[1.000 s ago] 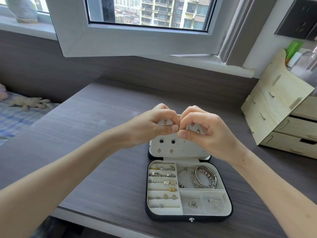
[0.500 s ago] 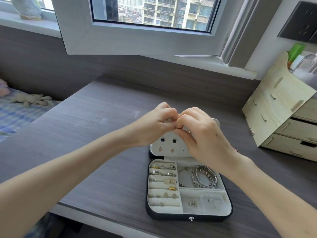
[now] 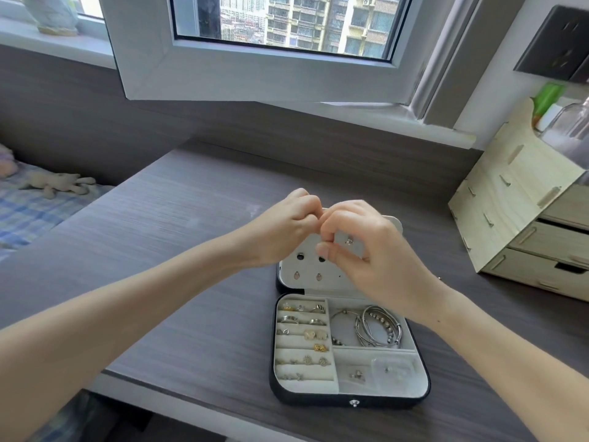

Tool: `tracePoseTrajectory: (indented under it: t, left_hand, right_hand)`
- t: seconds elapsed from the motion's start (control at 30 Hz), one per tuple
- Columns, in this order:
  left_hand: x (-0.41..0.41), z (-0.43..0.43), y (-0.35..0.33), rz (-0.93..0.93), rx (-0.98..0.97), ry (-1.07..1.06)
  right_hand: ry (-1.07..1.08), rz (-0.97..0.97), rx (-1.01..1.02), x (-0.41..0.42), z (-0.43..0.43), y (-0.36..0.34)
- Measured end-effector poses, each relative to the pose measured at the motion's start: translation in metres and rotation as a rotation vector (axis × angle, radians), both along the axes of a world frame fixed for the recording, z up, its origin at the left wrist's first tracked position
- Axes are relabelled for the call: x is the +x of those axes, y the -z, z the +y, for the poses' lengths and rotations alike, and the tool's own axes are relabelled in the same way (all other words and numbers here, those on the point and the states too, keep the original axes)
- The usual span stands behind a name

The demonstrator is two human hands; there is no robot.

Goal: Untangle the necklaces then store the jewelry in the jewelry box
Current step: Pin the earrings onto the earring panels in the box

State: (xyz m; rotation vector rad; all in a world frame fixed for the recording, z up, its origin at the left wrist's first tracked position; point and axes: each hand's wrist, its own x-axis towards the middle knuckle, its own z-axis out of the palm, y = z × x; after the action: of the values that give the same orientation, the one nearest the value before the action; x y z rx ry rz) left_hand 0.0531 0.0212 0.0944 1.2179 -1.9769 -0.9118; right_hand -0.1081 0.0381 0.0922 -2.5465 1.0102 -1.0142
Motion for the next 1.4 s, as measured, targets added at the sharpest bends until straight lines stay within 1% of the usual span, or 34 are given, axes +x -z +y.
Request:
tracePoseTrajectory:
  t: [0.07,0.13,0.23,0.3,0.37,0.5,0.57,0.67,0.8,0.97,1.07,1.13,1.2,1.33,1.4]
  left_hand:
    - [0.002,0.000,-0.002,0.019,0.016,0.020]
    - [0.003,0.000,-0.003,0.065,0.053,0.064]
    - [0.008,0.000,0.000,0.244,0.172,0.083]
    - [0.014,0.000,0.003,0.419,0.268,0.095]
    - [0.021,0.000,0.006,0.551,0.317,0.087]
    - [0.028,0.002,0.011,0.733,0.367,0.053]
    - [0.031,0.004,0.014,0.810,0.384,0.037]
    - [0.035,0.006,0.020,0.875,0.413,0.006]
    - [0.036,0.010,0.024,0.927,0.444,-0.031]
    - [0.037,0.011,0.025,0.926,0.438,-0.057]
    - [0.040,0.013,0.026,0.910,0.442,-0.064]
    - [0.043,0.015,0.025,0.890,0.448,-0.032]
    - [0.048,0.016,0.024,0.852,0.451,0.015]
    - [0.055,0.016,0.022,0.774,0.481,0.131]
    - [0.057,0.016,0.022,0.715,0.492,0.190]
  right_hand:
    - [-0.009,0.018,-0.009,-0.002,0.002,0.001]
    - [0.022,-0.009,-0.028,-0.006,0.000,-0.001]
    - [0.092,-0.056,-0.093,-0.009,-0.002,0.002]
    - [0.160,-0.044,-0.177,-0.006,-0.002,0.010]
    - [0.221,-0.028,-0.257,-0.002,-0.003,0.017]
    - [0.282,0.012,-0.372,0.008,-0.006,0.027]
    - [0.283,0.009,-0.384,0.013,-0.007,0.032]
    - [0.298,0.013,-0.379,0.017,-0.009,0.035]
    - [0.310,0.011,-0.364,0.017,-0.010,0.034]
    - [0.357,0.056,-0.325,0.018,-0.006,0.024]
    - [0.427,0.093,-0.387,0.020,-0.004,0.015]
    - [0.490,0.110,-0.434,0.020,-0.002,0.008]
    - [0.508,0.145,-0.451,0.017,-0.002,0.002]
    - [0.330,0.191,-0.427,0.008,-0.003,0.000]
    - [0.279,0.189,-0.464,0.007,0.002,0.004]
